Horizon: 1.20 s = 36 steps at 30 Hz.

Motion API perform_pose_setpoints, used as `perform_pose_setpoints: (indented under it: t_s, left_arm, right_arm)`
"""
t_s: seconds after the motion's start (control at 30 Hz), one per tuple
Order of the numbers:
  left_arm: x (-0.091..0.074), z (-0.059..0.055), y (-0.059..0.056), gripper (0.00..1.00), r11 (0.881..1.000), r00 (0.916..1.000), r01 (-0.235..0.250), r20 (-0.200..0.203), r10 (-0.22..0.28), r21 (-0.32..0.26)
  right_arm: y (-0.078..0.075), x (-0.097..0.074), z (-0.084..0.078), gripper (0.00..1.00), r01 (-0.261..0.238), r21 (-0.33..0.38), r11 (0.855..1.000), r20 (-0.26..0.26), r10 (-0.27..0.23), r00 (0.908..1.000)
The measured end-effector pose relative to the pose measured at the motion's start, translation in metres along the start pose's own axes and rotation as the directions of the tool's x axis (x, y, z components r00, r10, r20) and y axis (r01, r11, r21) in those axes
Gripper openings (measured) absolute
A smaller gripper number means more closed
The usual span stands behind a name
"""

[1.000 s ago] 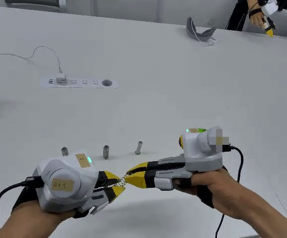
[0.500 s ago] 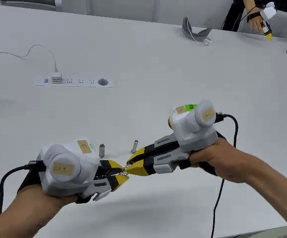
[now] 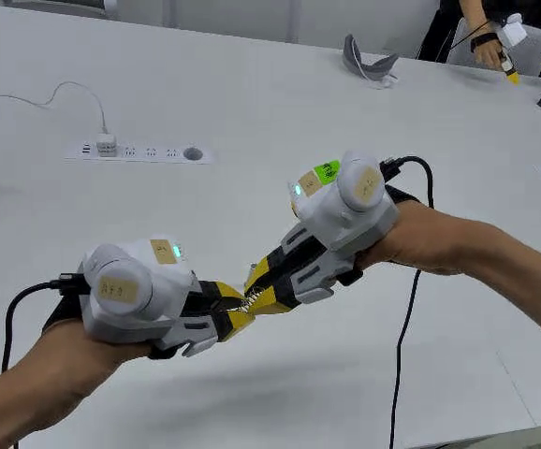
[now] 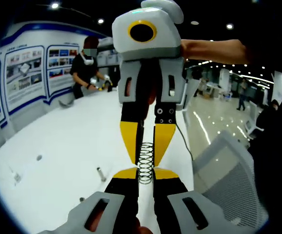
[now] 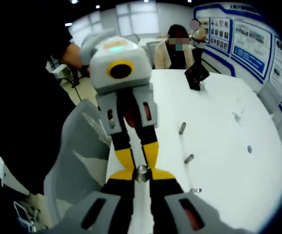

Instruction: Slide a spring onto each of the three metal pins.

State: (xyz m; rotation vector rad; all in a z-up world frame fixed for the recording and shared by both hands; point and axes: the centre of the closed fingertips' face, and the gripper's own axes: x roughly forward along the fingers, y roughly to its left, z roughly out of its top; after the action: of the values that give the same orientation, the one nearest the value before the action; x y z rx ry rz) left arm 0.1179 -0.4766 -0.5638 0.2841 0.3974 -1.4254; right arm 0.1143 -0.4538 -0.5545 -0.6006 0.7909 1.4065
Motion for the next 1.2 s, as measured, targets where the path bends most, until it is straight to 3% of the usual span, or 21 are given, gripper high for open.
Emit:
perform_pose_setpoints:
  t_s: [0.3, 0.7, 1.0, 1.2]
  left_arm:
    - [0.005, 0.003, 0.000, 0.10, 1.000, 0.9998, 0.014, 0.016, -0.014, 0.010]
    - [0.018, 0.008, 0.001, 0.15, 1.000, 0.9990, 0.009, 0.045, -0.009, -0.005]
    - [0.014, -0.001, 0.010, 0.22, 0.999, 0.9992, -0.019, 0.034, 0.020, -0.037]
    - [0.004, -0.008, 0.022, 0.27, 0.997, 0.9979, -0.057, 0.028, 0.058, -0.059]
  right_arm:
    - [-0.002, -0.003, -0.007, 0.12, 0.023, 0.003, 1.000, 0.005, -0.023, 0.9997]
    - [-0.005, -0.013, -0.024, 0.12, 0.077, 0.064, 0.995, 0.018, -0.078, 0.9968]
    - [-0.014, -0.025, -0.031, 0.12, 0.128, 0.118, 0.985, 0.038, -0.133, 0.9904]
    - [-0.023, -0.028, -0.044, 0.12, 0.162, 0.140, 0.977, 0.008, -0.165, 0.9863]
